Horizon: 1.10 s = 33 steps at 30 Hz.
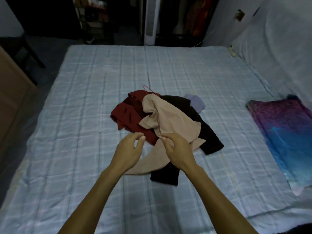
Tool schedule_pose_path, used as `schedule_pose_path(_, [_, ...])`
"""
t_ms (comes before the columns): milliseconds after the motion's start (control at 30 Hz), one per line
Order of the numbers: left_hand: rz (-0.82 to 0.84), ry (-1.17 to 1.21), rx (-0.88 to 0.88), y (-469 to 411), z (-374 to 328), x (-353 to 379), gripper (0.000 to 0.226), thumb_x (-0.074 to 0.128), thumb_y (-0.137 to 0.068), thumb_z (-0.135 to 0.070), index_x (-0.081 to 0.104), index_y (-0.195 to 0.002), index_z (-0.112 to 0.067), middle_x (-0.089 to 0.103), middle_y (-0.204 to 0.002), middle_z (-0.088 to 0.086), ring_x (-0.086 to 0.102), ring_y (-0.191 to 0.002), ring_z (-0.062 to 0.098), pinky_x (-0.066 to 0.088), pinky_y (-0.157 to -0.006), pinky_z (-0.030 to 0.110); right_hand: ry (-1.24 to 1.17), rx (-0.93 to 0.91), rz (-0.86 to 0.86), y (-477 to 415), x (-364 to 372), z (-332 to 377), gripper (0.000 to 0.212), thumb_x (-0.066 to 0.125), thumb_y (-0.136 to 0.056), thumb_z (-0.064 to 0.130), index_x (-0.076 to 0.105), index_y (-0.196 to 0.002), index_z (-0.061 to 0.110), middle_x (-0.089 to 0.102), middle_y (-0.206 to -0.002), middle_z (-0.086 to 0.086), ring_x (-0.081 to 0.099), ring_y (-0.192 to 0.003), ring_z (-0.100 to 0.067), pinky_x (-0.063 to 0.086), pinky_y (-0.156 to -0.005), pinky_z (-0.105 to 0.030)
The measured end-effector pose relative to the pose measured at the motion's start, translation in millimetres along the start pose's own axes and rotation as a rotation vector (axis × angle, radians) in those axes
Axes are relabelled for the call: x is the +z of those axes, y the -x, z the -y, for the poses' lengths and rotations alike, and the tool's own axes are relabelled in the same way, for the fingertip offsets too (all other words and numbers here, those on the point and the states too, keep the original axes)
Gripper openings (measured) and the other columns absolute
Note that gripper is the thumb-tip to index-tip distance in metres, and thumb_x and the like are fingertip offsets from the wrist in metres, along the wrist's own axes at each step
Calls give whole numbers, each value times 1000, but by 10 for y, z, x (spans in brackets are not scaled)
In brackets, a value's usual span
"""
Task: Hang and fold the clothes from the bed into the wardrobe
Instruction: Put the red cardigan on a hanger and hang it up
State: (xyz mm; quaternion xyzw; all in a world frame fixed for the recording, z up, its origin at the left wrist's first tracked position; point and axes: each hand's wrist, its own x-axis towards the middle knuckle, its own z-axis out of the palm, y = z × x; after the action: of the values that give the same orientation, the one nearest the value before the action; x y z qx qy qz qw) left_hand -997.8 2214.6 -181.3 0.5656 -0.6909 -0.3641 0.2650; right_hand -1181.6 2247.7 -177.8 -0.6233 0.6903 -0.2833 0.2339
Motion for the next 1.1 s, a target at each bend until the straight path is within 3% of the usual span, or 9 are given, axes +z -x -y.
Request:
schedule_pose_path(167, [-11,-46,-80,-829,261,111,30,46,-98,-31,63,-118,-16,61,-113,-2,50,-99,3,36,-84,19,-16,-48,105,-976,218,-277,26,52,-96,22,66,-116,15,66,-113,-2,60,-102,-15,42,-83,-19])
schedule_pose_path(333, [5,-136,-101,-1855,706,336,28,47,-97,-29,64,-114,-15,64,-104,9,58,-97,21,42,-81,28,31,-44,178,-2008,628,-619,28,51,-96,22,64,-119,13,65,-117,-6,59,-105,-19,39,-86,-18])
schedule_pose_path(533, [-87,-198,-121,-3048,1314,558,30,48,-96,-28,64,-115,-11,64,-109,10,56,-104,22,36,-82,22,141,-66,179,-3156,1193,-948,30,51,-94,27,66,-118,16,64,-117,-7,58,-107,-23,44,-91,-32])
schedule_pose_path(633, [-90,-225,-164,-3577,1754,700,34,46,-95,-32,62,-117,-10,64,-112,11,56,-106,24,41,-87,30,230,-129,132,-3746,1530,-1114,37,41,-91,31,70,-107,15,67,-106,-7,58,-103,-24,45,-94,-37])
schedule_pose_path(700, [-100,-260,-210,-3886,2043,794,36,47,-94,-32,59,-119,-9,61,-113,16,56,-106,30,44,-88,36,289,-131,97,-4130,1731,-1228,40,39,-91,32,68,-110,13,65,-109,-9,55,-108,-26,43,-96,-42])
schedule_pose_path(833, [-75,-361,-360,-4331,2535,952,56,51,-93,-37,39,-138,-7,41,-135,21,42,-122,39,39,-99,50,452,-29,70,-4773,2071,-1431,52,53,-93,36,45,-136,8,46,-135,-17,42,-127,-32,36,-104,-46])
schedule_pose_path(1000, [36,-465,-507,-4645,3141,1152,97,52,-80,-67,7,-150,-17,13,-156,15,12,-143,32,15,-109,60,644,140,188,-5374,2546,-1845,86,56,-87,53,14,-148,9,19,-153,-21,13,-143,-37,20,-113,-52])
schedule_pose_path(1100, [78,-329,-562,-4696,3372,1277,109,55,-73,-73,2,-151,-18,24,-153,15,25,-138,35,21,-110,57,690,229,259,-5526,2776,-2094,105,59,-82,60,-4,-151,11,0,-156,-24,-2,-144,-39,8,-115,-56])
